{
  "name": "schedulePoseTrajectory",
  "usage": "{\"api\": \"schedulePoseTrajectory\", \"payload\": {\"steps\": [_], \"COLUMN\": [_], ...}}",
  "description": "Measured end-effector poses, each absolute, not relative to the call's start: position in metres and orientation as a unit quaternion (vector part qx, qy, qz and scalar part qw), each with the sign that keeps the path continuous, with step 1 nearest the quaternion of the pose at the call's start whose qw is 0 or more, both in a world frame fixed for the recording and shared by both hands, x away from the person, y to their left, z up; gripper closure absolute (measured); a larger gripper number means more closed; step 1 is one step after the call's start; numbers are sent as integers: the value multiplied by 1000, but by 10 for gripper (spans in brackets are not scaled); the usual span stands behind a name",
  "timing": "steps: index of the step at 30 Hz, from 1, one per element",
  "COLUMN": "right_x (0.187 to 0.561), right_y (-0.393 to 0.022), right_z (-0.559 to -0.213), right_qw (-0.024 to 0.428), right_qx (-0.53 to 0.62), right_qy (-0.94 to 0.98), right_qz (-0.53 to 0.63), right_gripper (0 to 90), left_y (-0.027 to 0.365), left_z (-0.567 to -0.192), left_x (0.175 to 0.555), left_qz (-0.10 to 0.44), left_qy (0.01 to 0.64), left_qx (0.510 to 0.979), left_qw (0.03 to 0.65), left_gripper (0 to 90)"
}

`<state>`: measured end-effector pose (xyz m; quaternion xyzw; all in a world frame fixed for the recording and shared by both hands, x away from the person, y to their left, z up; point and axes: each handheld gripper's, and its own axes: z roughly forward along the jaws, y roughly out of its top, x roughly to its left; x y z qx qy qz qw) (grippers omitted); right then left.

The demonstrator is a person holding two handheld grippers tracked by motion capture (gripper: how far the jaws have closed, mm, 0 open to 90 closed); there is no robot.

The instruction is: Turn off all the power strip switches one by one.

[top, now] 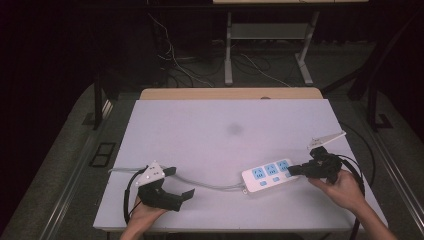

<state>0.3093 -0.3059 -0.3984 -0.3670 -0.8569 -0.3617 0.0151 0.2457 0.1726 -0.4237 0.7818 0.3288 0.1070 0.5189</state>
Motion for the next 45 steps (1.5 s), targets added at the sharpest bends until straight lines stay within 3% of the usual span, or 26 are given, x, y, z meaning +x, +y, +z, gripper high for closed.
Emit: {"api": "schedulePoseTrajectory", "payload": {"steps": [27,45], "right_x": [309,316], "right_y": [-270,-257], "right_z": [-370,-383], "right_qw": [15,27], "right_qx": [-323,-318], "right_qy": [-884,-891], "right_qz": [-338,-322], "right_gripper": [900,900], "left_y": [171,173], "left_z": [-424,-423], "left_x": [246,246], "left_qz": [106,107], "left_qy": [326,326], "left_qx": [783,782], "left_qw": [519,521], "left_gripper": [0,0]}}
